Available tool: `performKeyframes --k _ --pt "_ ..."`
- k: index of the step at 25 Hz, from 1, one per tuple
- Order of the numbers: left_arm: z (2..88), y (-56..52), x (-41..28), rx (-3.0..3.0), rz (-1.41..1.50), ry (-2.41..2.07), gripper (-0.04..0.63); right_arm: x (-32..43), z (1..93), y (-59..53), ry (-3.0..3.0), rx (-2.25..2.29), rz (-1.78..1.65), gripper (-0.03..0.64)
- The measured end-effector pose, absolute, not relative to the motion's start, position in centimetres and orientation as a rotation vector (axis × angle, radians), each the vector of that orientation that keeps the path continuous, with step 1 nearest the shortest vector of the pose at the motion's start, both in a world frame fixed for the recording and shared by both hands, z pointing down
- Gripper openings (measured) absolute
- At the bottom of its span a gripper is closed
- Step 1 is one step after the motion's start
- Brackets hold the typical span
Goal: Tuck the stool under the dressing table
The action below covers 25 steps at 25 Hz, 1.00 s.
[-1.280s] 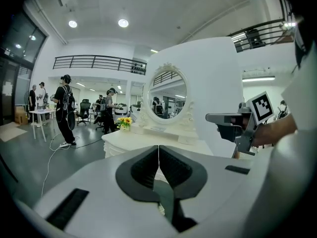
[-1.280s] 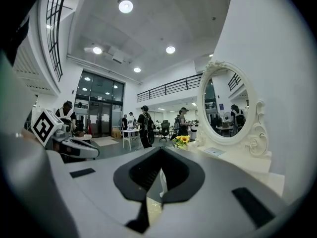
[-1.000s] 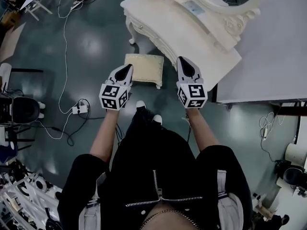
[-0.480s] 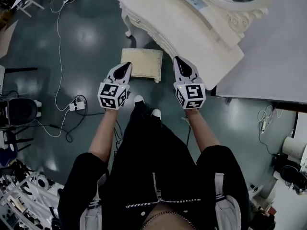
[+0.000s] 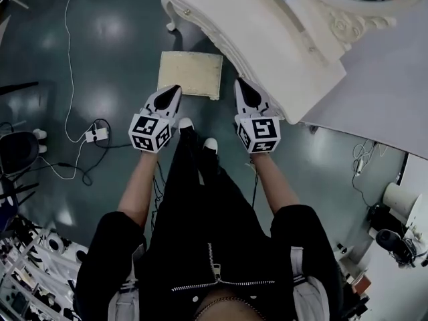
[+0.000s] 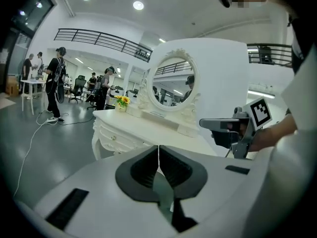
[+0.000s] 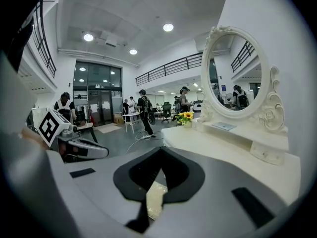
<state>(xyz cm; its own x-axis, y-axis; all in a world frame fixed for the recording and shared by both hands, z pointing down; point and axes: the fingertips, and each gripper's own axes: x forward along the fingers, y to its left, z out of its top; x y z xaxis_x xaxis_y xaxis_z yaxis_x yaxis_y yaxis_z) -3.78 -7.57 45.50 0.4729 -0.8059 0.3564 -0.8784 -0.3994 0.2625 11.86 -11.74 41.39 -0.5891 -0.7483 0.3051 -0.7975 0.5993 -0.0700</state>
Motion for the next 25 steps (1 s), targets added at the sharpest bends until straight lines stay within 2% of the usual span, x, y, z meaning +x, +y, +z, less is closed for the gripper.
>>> performKeyframes --k 5,7,10,12,25 --pt "47.0 -7.0 -3.9 2.289 0.185 -1.363 0.031 11.0 42.8 -11.8 -2.571 1.247 0.324 0.000" --pt "47.7 -7.3 -4.3 2.266 0.165 -1.351 0.147 10.6 43.5 -12.0 -2.565 1.241 0.338 0.000" --pt "48.7 -7.6 -5.1 2.207 0.120 -1.354 0.265 9.9 44.6 -11.9 -2.559 1.216 0.358 0.000" --pt "49.3 -7.8 -5.8 2.160 0.078 -1.356 0.312 9.5 45.2 -11.9 -2.556 1.200 0.367 0.000" --pt "57.3 -7.6 -9.7 1.825 -0.087 -1.325 0.322 6.8 48.3 -12.4 -2.538 1.114 0.409 -0.001"
